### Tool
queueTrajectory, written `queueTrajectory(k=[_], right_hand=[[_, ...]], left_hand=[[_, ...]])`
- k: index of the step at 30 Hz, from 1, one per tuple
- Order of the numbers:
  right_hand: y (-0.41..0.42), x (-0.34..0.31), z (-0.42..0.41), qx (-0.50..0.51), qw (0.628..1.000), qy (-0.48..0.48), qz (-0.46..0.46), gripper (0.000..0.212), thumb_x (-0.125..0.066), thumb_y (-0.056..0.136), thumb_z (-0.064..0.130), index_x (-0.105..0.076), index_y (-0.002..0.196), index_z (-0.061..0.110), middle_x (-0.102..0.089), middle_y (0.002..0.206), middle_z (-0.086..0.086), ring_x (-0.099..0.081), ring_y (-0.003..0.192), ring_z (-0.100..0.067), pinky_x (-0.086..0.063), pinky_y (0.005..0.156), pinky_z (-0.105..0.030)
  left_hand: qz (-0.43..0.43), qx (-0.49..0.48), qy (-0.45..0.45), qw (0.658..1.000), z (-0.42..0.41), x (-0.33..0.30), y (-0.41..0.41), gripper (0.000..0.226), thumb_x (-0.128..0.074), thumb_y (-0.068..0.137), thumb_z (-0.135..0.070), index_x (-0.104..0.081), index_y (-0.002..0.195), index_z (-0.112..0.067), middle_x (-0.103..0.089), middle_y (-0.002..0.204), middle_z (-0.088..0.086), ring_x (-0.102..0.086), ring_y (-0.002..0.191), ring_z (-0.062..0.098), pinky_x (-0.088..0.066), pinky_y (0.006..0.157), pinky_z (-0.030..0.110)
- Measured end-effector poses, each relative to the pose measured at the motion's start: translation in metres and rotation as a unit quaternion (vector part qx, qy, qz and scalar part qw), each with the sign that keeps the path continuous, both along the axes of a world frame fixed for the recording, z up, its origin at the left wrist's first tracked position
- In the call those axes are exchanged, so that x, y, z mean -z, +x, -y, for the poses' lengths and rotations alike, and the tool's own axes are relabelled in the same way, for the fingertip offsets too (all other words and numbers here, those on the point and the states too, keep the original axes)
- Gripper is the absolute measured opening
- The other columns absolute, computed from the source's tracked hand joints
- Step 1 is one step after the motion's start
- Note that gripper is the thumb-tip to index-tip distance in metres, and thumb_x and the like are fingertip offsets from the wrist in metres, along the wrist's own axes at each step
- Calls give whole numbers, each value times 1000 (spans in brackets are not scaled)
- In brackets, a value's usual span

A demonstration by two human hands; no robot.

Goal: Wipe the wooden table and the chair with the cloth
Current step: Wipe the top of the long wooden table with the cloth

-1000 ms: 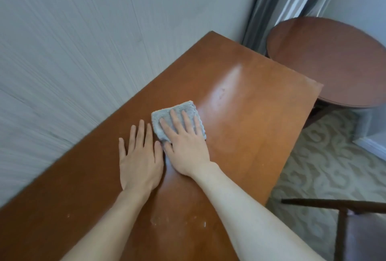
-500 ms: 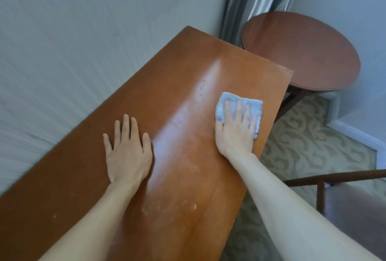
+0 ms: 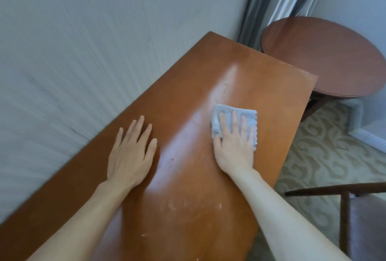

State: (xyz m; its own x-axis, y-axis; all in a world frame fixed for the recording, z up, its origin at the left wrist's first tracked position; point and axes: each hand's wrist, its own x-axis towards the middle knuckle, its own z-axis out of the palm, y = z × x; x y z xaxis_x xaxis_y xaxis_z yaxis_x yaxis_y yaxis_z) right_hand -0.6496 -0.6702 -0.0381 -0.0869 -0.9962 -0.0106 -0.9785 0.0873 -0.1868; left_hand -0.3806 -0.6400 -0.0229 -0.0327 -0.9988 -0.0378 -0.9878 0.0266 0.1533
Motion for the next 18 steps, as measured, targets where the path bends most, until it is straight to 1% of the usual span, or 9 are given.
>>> queueTrajectory(k=[2, 4, 6, 9, 11, 15, 18], right_hand=[[-27, 0, -6, 35, 999, -1, -22, 66, -41, 100, 41, -19, 161, 31, -13, 170, -7, -10, 156, -33, -3, 125, -55], [-30, 1, -7, 54, 998, 12, -30, 66, -39, 101, 42, -15, 162, 32, -11, 171, -7, -7, 157, -32, -3, 125, -55], [-13, 1, 1, 60, 998, 15, -21, 66, -37, 101, 42, -14, 162, 31, -9, 171, -7, -5, 157, -32, 0, 125, -55], [31, -2, 19, -20, 1000, 8, -16, 65, -36, 101, 39, -16, 162, 31, -8, 171, -7, -5, 157, -33, 1, 125, -55], [68, -4, 27, -83, 996, 13, 7, 63, -34, 101, 38, -18, 161, 31, -7, 171, -6, -3, 157, -32, 3, 125, -54], [142, -8, 30, -189, 981, 23, 40, 63, -33, 101, 39, -18, 161, 31, -3, 171, -5, 3, 157, -30, 6, 125, -53], [179, -11, 20, -246, 967, 36, 51, 62, -34, 101, 38, -19, 161, 31, -3, 171, -5, 6, 157, -31, 5, 125, -54]], left_hand=[[0, -6, 7, 1000, -8, 2, 18, 70, -2, 103, -58, -18, 163, -25, -5, 172, -8, 2, 157, 6, -2, 129, 36], [-11, -15, 9, 1000, -15, 4, 33, 71, 1, 102, -59, -10, 164, -25, -1, 172, -9, 7, 155, 3, 1, 128, 33], [-19, -9, 9, 1000, -20, 8, 41, 67, -2, 105, -56, -5, 164, -25, 2, 172, -10, 10, 155, 2, 1, 128, 32], [-37, -4, -5, 999, -20, 11, 44, 62, -10, 108, -50, -7, 164, -23, -1, 172, -10, 7, 156, 2, 1, 128, 31], [-70, -4, -7, 998, -20, 11, 45, 61, -12, 109, -48, -12, 164, -22, -6, 171, -10, 2, 156, 0, -1, 128, 31], [-193, -59, -35, 979, -20, 10, 50, 64, -17, 105, -52, -26, 162, -24, -20, 169, -13, -12, 154, -1, -10, 127, 29], [-255, -94, -55, 961, -21, 10, 51, 61, -24, 104, -50, -28, 161, -28, -25, 167, -15, -17, 149, -7, -15, 123, 25]])
